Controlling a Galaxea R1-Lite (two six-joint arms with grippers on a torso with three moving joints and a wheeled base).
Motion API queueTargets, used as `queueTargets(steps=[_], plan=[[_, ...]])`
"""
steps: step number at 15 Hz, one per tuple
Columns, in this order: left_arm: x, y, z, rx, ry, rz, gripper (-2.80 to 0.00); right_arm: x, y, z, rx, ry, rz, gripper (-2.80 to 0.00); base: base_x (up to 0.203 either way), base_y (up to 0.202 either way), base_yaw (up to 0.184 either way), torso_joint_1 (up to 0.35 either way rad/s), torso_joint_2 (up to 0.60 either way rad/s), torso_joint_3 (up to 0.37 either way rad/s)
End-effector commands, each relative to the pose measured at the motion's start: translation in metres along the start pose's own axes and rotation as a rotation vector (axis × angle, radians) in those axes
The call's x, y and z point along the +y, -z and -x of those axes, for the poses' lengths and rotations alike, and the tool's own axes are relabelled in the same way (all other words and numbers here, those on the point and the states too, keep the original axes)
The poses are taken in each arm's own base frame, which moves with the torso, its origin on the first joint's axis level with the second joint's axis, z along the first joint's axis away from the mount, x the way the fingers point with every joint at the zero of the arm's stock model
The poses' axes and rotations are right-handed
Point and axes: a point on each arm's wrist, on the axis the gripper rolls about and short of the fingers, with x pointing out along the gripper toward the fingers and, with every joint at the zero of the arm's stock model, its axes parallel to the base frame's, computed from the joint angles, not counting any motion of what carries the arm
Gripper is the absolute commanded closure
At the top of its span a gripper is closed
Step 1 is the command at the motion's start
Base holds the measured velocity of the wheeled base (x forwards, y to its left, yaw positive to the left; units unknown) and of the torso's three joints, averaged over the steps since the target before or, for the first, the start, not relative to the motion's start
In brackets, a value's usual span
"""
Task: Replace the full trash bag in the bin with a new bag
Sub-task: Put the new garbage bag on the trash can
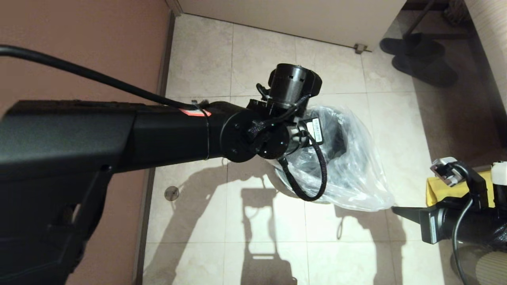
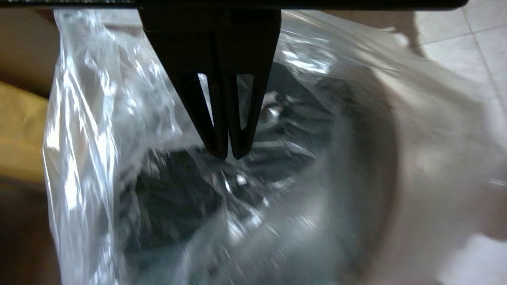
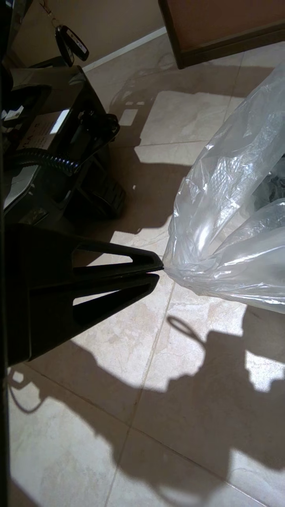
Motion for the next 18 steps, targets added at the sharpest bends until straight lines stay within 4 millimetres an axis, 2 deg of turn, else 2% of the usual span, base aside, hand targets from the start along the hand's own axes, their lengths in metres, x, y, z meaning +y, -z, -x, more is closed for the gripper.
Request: queueTargets(steps=[1,5,9,10,14,18], plan=[[-0.008,0.015,-0.012,0.049,0.023,-0.015,0.0,0.0,-0.001,-0.001,-0.004,-0.002,0.001,0.0,0.0,0.0,0.0,0.0,0.0,0.0],[-0.014,0.033,-0.012,0.179,0.068,-0.003,0.0,0.001,-0.006,0.001,-0.022,-0.005,0.007,0.0,0.0,0.0,0.0,0.0,0.0,0.0],[-0.015,0.043,-0.018,0.214,0.062,-0.004,0.0,0.001,-0.006,0.001,-0.024,-0.005,0.007,0.0,0.0,0.0,0.0,0.0,0.0,0.0],[-0.016,0.046,-0.02,0.222,0.062,-0.008,0.0,0.001,-0.006,0.001,-0.026,-0.005,0.008,-2.8,0.0,0.0,0.0,0.0,0.0,0.0],[-0.019,0.043,-0.009,0.22,0.073,0.012,0.0,0.003,-0.01,0.009,-0.055,-0.009,0.013,-2.8,0.0,0.0,0.0,0.0,0.0,0.0],[-0.026,0.058,0.008,0.29,0.068,0.012,0.0,0.005,-0.013,0.014,-0.079,-0.01,0.013,-2.8,0.0,0.0,0.0,0.0,0.0,0.0]])
